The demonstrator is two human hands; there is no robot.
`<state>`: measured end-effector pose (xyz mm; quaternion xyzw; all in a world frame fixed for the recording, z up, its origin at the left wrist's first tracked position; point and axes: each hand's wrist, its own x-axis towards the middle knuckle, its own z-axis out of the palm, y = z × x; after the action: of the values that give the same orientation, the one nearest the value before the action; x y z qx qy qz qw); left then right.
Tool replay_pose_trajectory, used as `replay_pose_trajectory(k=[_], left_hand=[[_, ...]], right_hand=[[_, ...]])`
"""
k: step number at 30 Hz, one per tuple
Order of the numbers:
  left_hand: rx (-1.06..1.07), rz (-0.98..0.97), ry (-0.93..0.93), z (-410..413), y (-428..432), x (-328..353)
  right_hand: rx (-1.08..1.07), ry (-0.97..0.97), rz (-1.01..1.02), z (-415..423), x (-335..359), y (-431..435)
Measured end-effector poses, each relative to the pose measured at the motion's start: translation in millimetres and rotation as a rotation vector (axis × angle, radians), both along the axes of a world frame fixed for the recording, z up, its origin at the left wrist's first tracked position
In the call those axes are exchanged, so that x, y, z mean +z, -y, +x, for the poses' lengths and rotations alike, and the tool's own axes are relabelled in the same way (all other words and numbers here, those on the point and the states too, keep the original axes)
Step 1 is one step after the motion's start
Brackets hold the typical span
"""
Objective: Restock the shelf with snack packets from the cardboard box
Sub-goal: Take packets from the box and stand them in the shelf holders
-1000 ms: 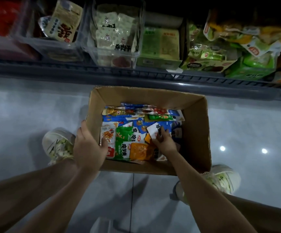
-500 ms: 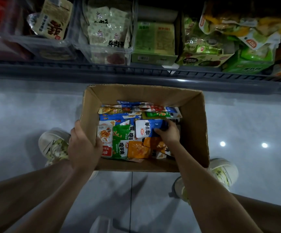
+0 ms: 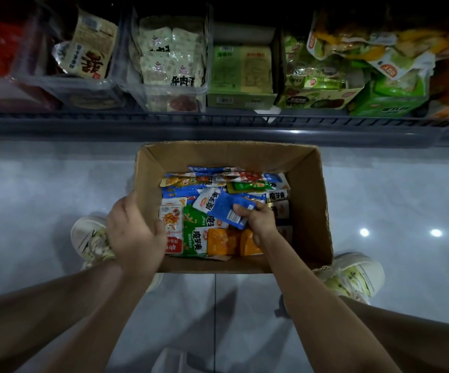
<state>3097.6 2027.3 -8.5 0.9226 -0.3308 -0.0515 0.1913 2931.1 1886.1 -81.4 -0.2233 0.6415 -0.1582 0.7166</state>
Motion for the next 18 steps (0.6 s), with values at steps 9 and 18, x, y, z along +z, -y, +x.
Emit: replay_pose_trajectory(k=[9,18], left_hand=[[-0.031,-0.052,-0.629,-36.0,38.8,30.1],[0.294,-0.227,-1.004,-30.5,52.5,41.5]], right_hand=[[0.071,0.381,0.075,-2.2,54.9,-26.3],[0.334,0.483,-0.011,-2.0,84.4,-47.8]])
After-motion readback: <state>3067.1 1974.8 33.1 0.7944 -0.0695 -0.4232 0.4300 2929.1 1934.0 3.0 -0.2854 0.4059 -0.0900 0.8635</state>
